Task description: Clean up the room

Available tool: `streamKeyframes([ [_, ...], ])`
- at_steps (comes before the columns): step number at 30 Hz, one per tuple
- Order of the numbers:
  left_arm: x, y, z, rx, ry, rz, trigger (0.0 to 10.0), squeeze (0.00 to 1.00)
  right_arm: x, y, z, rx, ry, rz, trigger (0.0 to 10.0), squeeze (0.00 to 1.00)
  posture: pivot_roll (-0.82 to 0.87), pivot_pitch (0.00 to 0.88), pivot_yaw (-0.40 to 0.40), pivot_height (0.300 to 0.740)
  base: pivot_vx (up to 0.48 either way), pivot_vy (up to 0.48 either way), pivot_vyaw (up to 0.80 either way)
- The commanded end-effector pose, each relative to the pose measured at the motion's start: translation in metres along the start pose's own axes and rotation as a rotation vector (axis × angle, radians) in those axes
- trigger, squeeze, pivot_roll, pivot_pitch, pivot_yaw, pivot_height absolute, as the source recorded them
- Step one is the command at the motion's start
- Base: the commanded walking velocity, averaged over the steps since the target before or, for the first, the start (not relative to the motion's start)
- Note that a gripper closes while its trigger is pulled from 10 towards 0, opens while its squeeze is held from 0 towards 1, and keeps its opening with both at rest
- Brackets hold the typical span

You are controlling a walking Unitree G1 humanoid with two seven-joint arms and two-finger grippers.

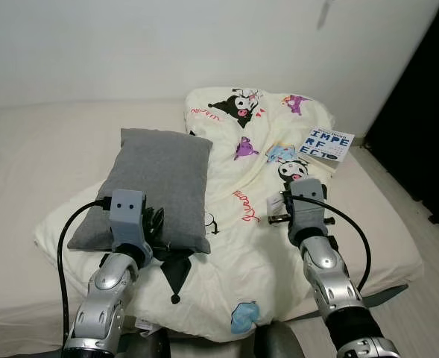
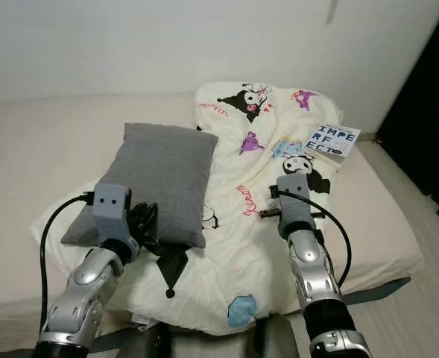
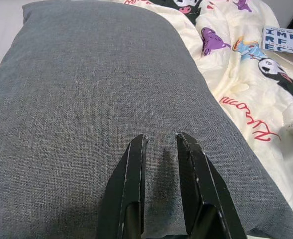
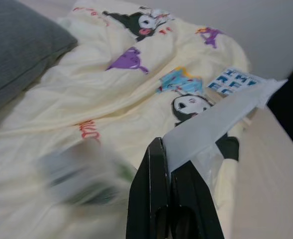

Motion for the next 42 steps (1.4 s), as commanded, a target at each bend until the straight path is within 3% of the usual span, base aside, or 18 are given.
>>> streamKeyframes([
  [1, 0.0, 0.0, -0.007, 0.029, -0.003, 0.012, 10.0, 0.0, 0.002, 0.003, -0.005, 0.025, -0.022, 0.013, 10.0, 0.0, 0.05, 0.119, -0.047, 0.605, 0.0, 0.0, 0.0],
  [4, 0.001, 0.0, -0.007, 0.029, -0.014, 0.025, 10.0, 0.0, 0.008, 0.002, -0.008, 0.042, 0.005, 0.05, 10.0, 0.0, 0.06, 0.127, -0.042, 0.605, 0.0, 0.0, 0.0],
  [6, 0.003, 0.0, -0.008, 0.025, -0.03, 0.049, 10.0, 0.0, 0.015, -0.009, -0.007, 0.055, 0.05, 0.1, 10.0, 0.0, 0.07, 0.135, -0.039, 0.605, 0.0, 0.0, 0.0],
  [12, 0.008, -0.001, -0.006, 0.018, -0.06, 0.067, 10.0, 0.0, 0.018, -0.027, 0.006, 0.055, 0.093, 0.126, 10.0, 0.0, 0.09, 0.144, -0.043, 0.605, 0.0, 0.0, 0.0],
  [16, 0.008, -0.001, -0.005, 0.016, -0.064, 0.068, 10.0, 0.0, 0.019, -0.03, 0.01, 0.05, 0.095, 0.141, 10.0, 0.0, 0.1, 0.145, -0.05, 0.605, 0.0, 0.0, 0.0],
  [17, 0.009, 0.001, -0.004, 0.011, -0.06, 0.062, 10.0, 0.0, 0.021, -0.031, 0.013, 0.036, 0.093, 0.149, 10.0, 0.08, 0.1, 0.139, -0.06, 0.605, 0.0, 0.0, 0.0],
  [19, 0.009, 0.001, -0.004, 0.011, -0.06, 0.062, 10.0, 0.0, 0.021, -0.031, 0.013, 0.036, 0.093, 0.149, 10.0, 0.08, 0.1, 0.139, -0.06, 0.605, 0.0, 0.0, 0.0],
  [21, 0.008, 0.005, -0.008, 0.037, -0.019, 0.06, 10.0, 0.0, 0.023, -0.027, 0.015, 0.01, 0.07, 0.14, 10.0, 0.0, 0.1, 0.131, -0.066, 0.605, 0.0, 0.0, 0.0],
  [25, 0.01, 0.007, -0.015, 0.07, -0.03, 0.098, 10.0, 0.0, 0.024, -0.017, 0.01, -0.001, 0.024, 0.094, 10.0, 0.0, 0.1, 0.118, -0.074, 0.605, 0.0, 0.0, 0.0],
  [31, 0.011, 0.006, -0.018, 0.077, -0.041, 0.119, 10.0, 0.0, 0.029, -0.01, 0.007, -0.036, 0.03, 0.095, 10.0, 0.0, 0.1, 0.109, -0.072, 0.605, 0.0, 0.0, 0.0],
  [35, 0.008, 0.002, -0.016, 0.044, -0.057, 0.114, 10.0, 0.0, 0.036, 0.005, -0.004, -0.058, -0.032, 0.103, 10.0, 0.0, 0.08, 0.09, -0.071, 0.609, 0.0, 0.0, 0.0],
  [42, 0.005, 0.001, -0.014, 0.025, -0.059, 0.097, 10.0, 0.0, 0.039, 0.012, -0.005, -0.058, -0.047, 0.12, 10.0, 0.0, 0.08, 0.086, -0.068, 0.629, 0.0, 0.0, 0.0],
])
Point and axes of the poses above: a point about 5 cm out from each wrist's last joint towards the gripper, its own y axis pointing back from the gripper into the wrist, its own z axis along the axis of the wrist's last joint, x = y × z, the point moved 1 cm from there along -y, pointing out of the wrist towards the gripper
